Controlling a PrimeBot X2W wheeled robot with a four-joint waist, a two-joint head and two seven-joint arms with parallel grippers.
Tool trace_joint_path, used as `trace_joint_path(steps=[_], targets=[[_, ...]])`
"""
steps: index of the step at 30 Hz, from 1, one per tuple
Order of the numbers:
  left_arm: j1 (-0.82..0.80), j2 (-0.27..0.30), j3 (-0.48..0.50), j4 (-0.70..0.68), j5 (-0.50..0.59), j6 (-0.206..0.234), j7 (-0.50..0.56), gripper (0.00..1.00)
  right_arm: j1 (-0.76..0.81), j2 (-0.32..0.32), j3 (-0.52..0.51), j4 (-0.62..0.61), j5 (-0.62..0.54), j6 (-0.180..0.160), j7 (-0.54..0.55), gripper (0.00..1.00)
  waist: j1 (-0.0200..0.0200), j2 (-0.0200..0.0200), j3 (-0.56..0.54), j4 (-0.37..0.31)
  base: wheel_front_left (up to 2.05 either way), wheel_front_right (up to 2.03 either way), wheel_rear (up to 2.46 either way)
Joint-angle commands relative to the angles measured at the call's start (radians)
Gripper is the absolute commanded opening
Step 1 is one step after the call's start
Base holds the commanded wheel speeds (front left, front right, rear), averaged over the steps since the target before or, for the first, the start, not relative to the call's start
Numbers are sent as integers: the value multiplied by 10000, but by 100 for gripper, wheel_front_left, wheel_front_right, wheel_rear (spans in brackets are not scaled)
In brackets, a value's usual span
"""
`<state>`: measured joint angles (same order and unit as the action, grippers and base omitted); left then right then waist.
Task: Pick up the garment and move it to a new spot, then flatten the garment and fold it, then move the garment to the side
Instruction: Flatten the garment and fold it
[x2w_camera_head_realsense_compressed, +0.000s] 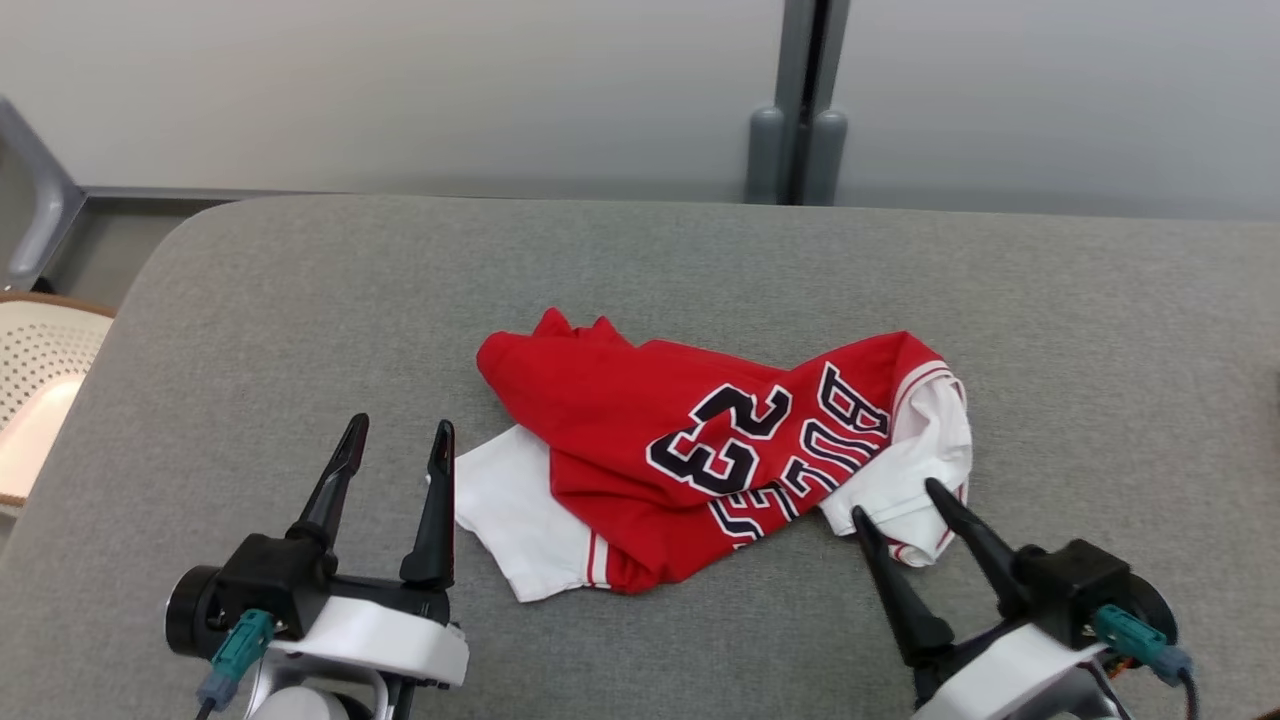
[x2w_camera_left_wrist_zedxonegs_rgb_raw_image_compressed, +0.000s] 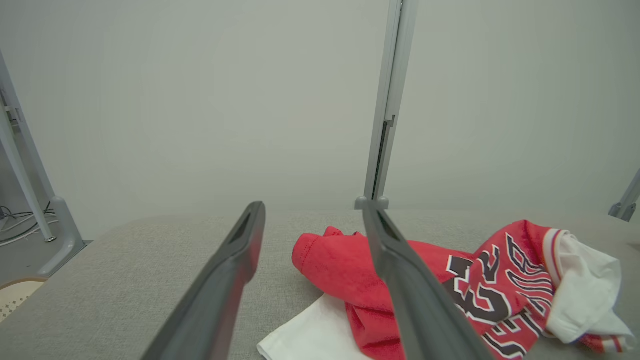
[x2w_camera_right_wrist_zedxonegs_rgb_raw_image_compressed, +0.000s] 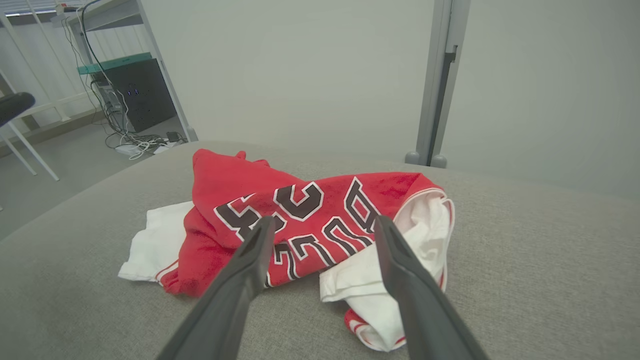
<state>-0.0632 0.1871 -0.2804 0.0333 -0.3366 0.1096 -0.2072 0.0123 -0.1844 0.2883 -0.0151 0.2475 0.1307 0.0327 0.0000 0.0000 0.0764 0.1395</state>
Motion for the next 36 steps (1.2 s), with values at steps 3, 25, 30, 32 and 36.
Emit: trace_joint_path(steps=[3, 25, 30, 32, 36], targets=[[-528, -173, -93, 249, -43, -182, -196, 100, -690, -171, 1090, 540, 230, 0, 87, 100, 0, 0, 514, 941, 0, 0, 0], [-1652, -908, 186, 1028, 228, -733, -582, 100, -4704, -684, 6157, 5394, 1533, -1, -85, 0, 0, 0, 1507, 2021, 0, 0, 0], [-1541, -932, 392, 968, 406, -829, -574, 100, -5189, -498, 6132, 5224, 1774, -9, -845, 0, 0, 0, 1541, 1570, 0, 0, 0], [-1525, -916, 457, 963, 467, -851, -573, 100, -5311, -447, 5984, 4938, 1853, -9, -1186, 0, 0, 0, 1560, 1338, 0, 0, 0], [-1575, -879, 594, 947, 577, -924, -573, 100, -5367, -445, 5346, 4159, 1931, -9, -1736, 0, 0, 0, 1568, 819, 0, 0, 0]])
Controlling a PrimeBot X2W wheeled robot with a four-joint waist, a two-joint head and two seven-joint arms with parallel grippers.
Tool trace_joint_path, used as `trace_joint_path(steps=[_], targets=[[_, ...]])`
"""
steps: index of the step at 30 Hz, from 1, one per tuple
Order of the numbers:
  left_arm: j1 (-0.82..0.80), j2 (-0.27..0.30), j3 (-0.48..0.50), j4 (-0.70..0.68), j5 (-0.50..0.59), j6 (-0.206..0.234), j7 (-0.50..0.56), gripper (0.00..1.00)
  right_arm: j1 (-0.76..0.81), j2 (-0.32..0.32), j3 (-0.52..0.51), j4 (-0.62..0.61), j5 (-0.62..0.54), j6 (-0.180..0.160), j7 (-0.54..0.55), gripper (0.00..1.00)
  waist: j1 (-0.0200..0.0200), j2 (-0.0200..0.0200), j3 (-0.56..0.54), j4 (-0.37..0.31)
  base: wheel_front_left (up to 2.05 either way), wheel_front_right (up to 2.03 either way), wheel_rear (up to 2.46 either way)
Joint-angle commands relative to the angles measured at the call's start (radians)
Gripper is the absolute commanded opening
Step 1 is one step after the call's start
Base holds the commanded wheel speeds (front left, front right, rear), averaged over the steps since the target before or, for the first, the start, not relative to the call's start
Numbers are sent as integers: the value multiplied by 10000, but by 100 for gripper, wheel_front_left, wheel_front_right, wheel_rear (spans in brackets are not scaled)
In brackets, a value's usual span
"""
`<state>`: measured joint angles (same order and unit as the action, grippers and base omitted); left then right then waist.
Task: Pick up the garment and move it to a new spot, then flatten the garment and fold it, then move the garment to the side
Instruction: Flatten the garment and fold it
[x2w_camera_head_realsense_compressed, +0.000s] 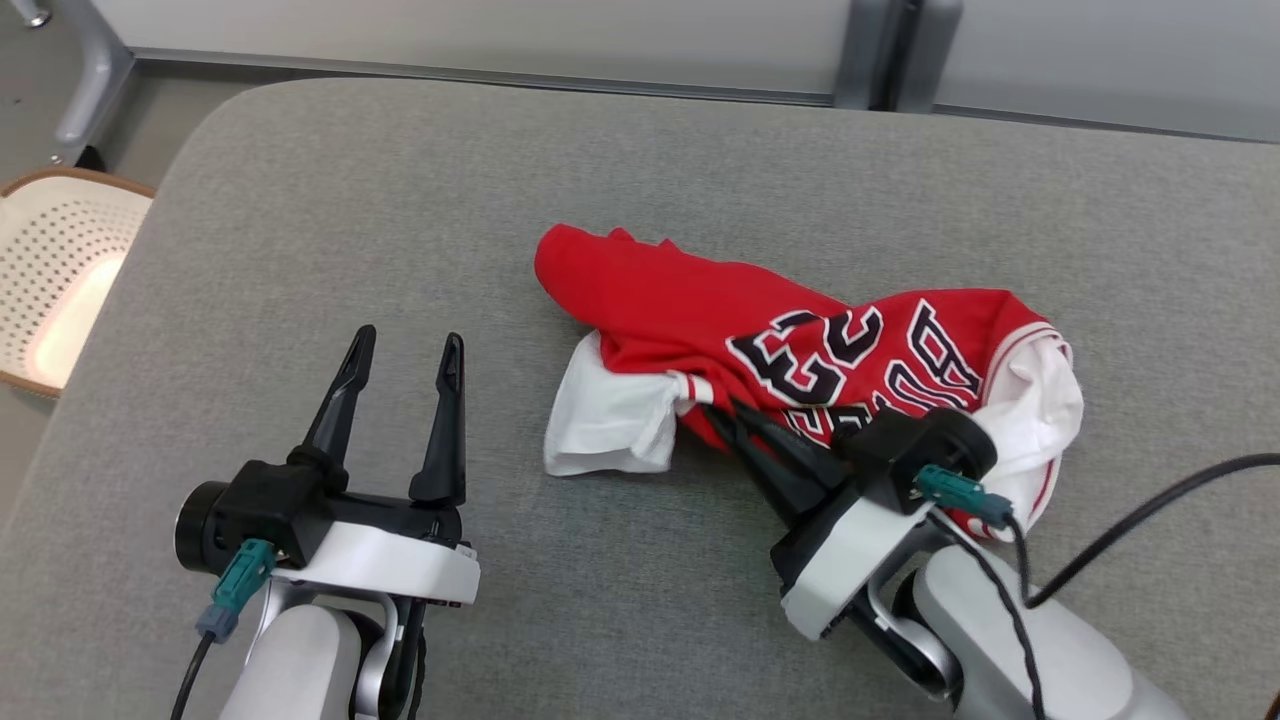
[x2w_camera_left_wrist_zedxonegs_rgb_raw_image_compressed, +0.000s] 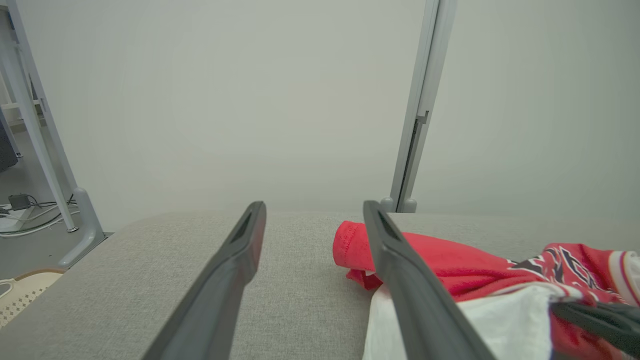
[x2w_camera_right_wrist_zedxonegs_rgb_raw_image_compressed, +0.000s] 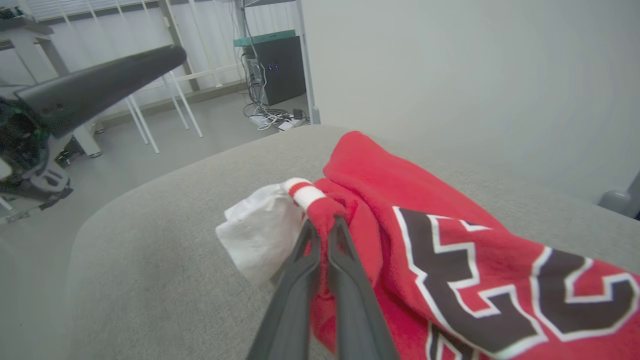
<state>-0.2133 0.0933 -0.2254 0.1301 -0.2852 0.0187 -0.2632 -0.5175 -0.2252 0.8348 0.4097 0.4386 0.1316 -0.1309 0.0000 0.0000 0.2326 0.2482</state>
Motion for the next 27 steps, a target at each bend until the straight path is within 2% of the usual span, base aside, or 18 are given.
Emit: trace_joint_path(steps=[1, 12, 17, 22, 23, 24, 25, 27], targets=[[-102, 77, 103, -18, 113, -69, -14, 100, 87, -51, -602, -505, 21, -17, -260, 0, 0, 0, 4, -538, 0, 0, 0], [-248, 136, 215, 49, 306, -196, -15, 100, 1777, 42, -4473, -2238, -249, -16, -165, 0, 0, 0, 140, -1647, 0, 0, 0], [-305, 135, 190, 90, 320, -258, -15, 100, 2610, 201, -6135, -2111, -134, -11, 101, 0, 0, 0, 285, -1853, 0, 0, 0], [-419, 122, 165, 146, 354, -314, -15, 100, 3074, 353, -6631, -1500, -7, -11, 373, 0, 0, 0, 416, -1942, 0, 0, 0], [-423, 118, 169, 154, 361, -320, -15, 100, 3101, 406, -6641, -1407, 56, -11, 369, 40, 0, 0, 435, -1953, 0, 0, 0], [-434, 121, 177, 150, 369, -321, -15, 100, 3111, 447, -6634, -1322, 93, -11, 378, 92, 0, 0, 468, -1971, 0, 0, 0], [-452, 118, 178, 154, 370, -329, -15, 100, 3112, 456, -6626, -1260, 86, -11, 341, 100, 0, 0, 487, -1982, 0, 0, 0], [-458, 124, 186, 159, 373, -340, -15, 100, 3172, 506, -6568, -1238, 102, -11, 242, 100, 0, 0, 502, -2011, 0, 0, 0]])
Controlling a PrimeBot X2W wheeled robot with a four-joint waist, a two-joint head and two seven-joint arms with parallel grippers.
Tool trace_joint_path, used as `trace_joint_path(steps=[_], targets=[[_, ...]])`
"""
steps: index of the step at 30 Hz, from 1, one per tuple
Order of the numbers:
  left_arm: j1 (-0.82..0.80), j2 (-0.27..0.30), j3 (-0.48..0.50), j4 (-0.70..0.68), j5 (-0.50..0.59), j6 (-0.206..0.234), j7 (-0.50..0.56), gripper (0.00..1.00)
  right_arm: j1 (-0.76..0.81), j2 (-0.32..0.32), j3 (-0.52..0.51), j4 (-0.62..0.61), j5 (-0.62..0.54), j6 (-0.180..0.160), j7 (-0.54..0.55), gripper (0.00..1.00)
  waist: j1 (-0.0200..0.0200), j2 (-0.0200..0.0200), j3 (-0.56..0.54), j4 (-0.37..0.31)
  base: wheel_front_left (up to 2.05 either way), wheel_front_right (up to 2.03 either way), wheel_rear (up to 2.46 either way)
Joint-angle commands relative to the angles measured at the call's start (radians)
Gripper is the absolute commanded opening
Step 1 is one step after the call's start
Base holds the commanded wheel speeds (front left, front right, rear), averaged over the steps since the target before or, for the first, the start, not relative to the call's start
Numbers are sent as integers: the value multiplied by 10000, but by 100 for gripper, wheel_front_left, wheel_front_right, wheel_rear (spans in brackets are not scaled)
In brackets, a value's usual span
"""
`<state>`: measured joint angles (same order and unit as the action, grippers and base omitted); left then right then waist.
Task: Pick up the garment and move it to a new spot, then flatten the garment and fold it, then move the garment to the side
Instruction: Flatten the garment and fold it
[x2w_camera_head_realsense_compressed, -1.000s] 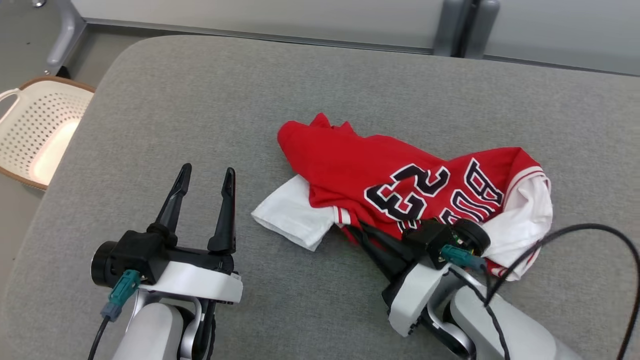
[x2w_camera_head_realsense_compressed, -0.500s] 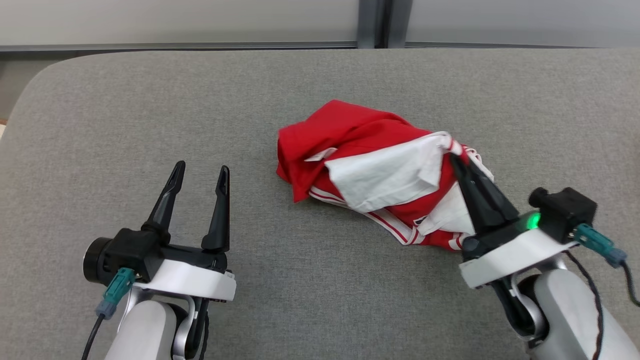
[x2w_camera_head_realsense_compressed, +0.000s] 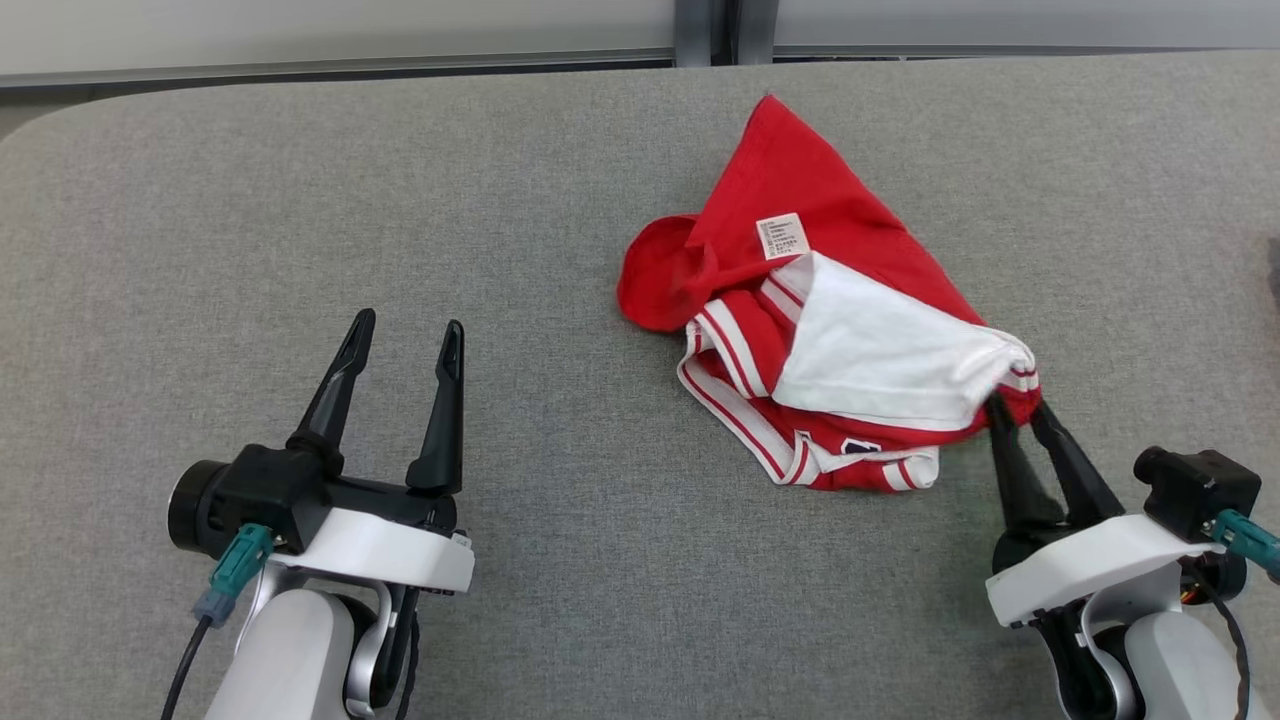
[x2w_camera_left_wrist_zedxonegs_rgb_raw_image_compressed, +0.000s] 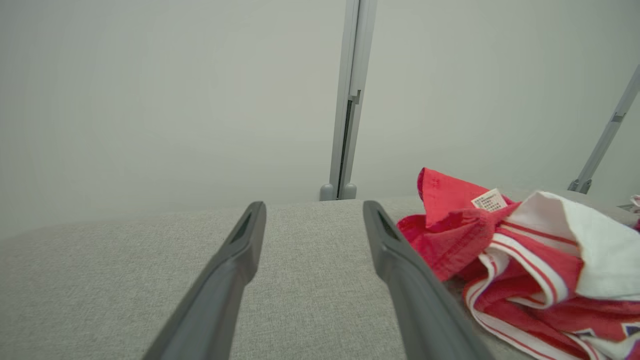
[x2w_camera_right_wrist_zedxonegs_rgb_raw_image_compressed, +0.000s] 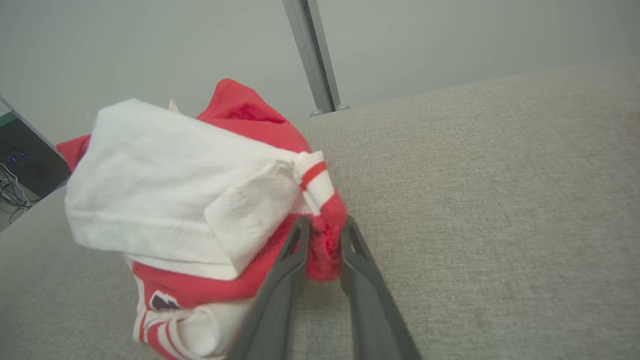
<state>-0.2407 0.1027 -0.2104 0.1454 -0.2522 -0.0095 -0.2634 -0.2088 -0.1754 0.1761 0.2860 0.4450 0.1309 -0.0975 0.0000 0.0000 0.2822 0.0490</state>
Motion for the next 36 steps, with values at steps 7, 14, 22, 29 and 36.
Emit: trace_joint_path(steps=[7, 14, 22, 29, 36], targets=[[-56, 49, 95, 16, 51, -24, -13, 100, 480, -91, -163, -858, -237, -3, -725, 100, 0, 0, -75, -86, 0, 0, 0], [323, 126, 272, -91, -2, 125, -13, 100, 890, -297, -377, -2565, -1480, -3, -742, 100, 0, 0, -354, -246, 0, 0, 0], [730, 210, 225, -81, -21, 172, -13, 100, 1622, -219, -285, -3606, -2256, -3, -27, 100, 0, 0, -743, -245, 0, 0, 0], [1150, 338, 136, -92, -5, 233, 82, 100, 2324, 2, -265, -3939, -2265, -2, 224, 100, 0, 0, -1101, -316, 0, 0, 0], [1465, 401, 88, -264, -58, 323, 248, 100, 2494, 205, -546, -4055, -2181, -2, 176, 100, 0, 0, -1202, -359, 0, 0, 0]])
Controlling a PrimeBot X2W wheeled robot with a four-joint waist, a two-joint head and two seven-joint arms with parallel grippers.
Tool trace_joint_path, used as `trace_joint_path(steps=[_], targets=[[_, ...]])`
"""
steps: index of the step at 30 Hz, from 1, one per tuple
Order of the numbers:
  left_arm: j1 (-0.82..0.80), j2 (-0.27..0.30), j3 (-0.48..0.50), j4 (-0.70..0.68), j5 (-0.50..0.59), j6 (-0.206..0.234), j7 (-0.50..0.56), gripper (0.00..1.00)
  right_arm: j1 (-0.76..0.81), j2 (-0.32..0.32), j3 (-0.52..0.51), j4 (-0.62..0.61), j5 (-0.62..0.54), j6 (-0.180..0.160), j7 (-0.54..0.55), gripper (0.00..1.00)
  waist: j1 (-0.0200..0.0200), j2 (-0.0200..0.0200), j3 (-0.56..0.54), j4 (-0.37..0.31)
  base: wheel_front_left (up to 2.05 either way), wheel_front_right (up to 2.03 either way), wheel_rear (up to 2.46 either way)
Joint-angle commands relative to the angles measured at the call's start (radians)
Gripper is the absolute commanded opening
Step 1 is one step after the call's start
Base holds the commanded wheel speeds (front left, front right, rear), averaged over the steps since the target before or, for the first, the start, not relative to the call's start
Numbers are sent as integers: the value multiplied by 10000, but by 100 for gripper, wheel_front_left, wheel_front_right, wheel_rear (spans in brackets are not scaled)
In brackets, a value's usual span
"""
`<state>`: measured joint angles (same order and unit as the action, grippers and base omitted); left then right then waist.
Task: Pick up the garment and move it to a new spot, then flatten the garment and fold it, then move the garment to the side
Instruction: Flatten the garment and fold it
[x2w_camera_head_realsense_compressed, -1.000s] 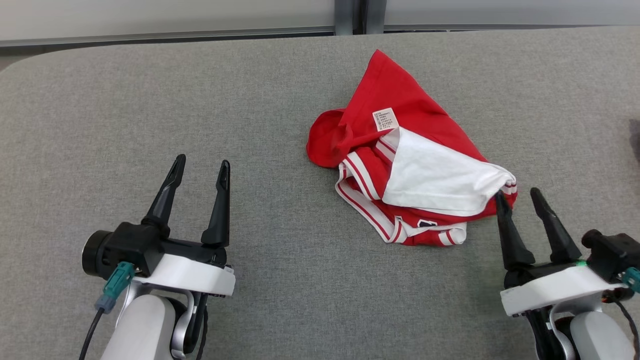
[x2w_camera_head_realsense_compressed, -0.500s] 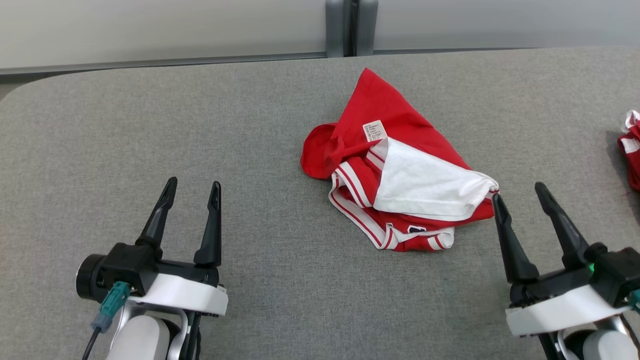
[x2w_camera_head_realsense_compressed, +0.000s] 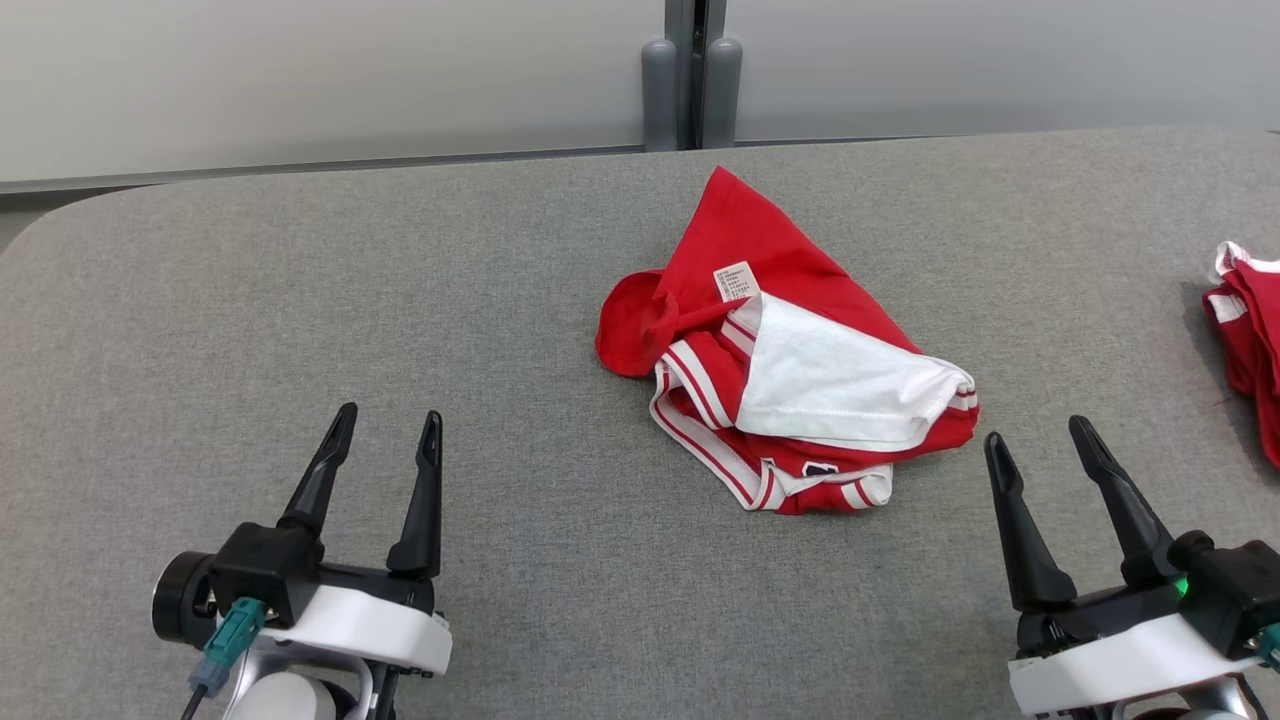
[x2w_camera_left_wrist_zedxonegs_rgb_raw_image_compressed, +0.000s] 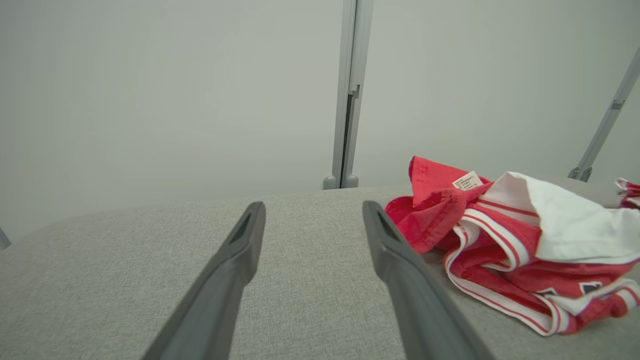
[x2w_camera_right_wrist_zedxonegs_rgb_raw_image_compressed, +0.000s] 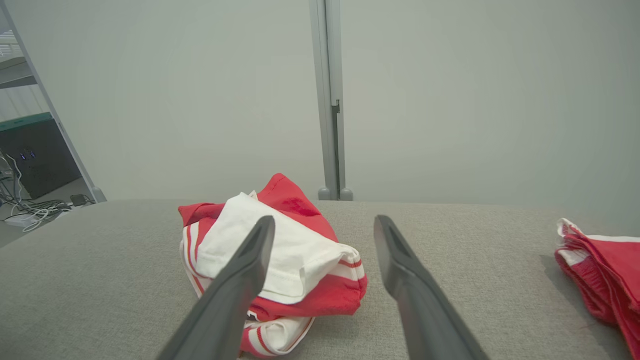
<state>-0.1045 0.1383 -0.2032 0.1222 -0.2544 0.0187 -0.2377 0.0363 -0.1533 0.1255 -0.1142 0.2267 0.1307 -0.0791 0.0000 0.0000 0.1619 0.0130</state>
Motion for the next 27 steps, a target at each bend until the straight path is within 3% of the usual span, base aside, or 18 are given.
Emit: trace_joint_path(steps=[1, 15, 21, 27], targets=[[115, 48, 3, -57, -43, 55, 22, 100, 45, 1, -49, -56, 7, 0, -5, 100, 0, 0, 2, 3, 0, 0, 0], [-142, 133, -268, -209, -19, -27, 172, 100, -89, 45, 55, 69, 113, 0, -27, 100, 0, 0, 97, 18, 0, 0, 0], [-1120, 24, -879, -102, 89, -514, 655, 100, -302, 67, 223, 149, 185, 0, -72, 100, 0, 0, 360, -231, 0, 0, 0], [-2558, -179, -1577, 476, 2, -1004, 1545, 100, -579, 112, 388, 297, 250, 0, -137, 100, 0, 0, 673, -910, 0, 0, 0]])
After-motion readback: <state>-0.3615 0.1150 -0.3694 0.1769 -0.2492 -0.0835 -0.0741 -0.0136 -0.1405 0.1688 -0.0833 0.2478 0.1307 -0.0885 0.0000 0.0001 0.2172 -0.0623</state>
